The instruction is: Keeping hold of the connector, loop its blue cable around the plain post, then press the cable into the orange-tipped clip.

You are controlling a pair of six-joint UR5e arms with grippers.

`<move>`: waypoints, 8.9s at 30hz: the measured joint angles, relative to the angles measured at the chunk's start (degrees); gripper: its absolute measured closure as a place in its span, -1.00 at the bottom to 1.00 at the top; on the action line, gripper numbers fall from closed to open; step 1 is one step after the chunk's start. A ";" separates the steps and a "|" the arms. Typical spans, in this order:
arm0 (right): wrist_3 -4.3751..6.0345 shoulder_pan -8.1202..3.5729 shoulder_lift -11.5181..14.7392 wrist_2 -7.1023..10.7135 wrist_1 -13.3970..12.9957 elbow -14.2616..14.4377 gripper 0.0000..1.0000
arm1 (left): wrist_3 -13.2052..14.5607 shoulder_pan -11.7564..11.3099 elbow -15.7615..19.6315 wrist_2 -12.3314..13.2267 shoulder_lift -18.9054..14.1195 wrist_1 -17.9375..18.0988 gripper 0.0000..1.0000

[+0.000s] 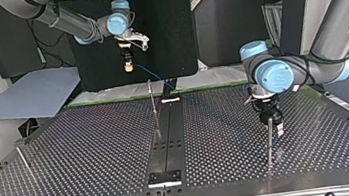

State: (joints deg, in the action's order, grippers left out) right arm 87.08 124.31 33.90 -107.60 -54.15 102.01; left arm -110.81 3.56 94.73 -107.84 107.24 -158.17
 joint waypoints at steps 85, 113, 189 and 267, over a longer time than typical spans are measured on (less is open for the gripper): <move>1.38 -6.67 2.72 17.86 -22.14 14.50 1.00 | -12.63 -1.16 3.90 0.47 -0.40 -0.10 -0.88; 0.83 -6.58 2.63 17.85 -22.06 14.49 1.00 | -21.39 -6.19 12.94 4.77 -3.54 10.29 -0.88; 0.74 -6.39 2.63 17.85 -21.71 14.50 1.00 | -16.19 -3.29 24.47 15.93 -21.79 5.01 -0.88; 0.13 -6.39 2.64 17.94 -19.78 13.79 1.00 | 12.46 8.84 1.63 -5.71 -22.59 -38.41 -0.88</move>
State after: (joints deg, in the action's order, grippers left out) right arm 87.21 117.91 36.54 -89.66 -73.93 115.80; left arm -98.36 12.40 96.36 -113.54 84.65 -196.58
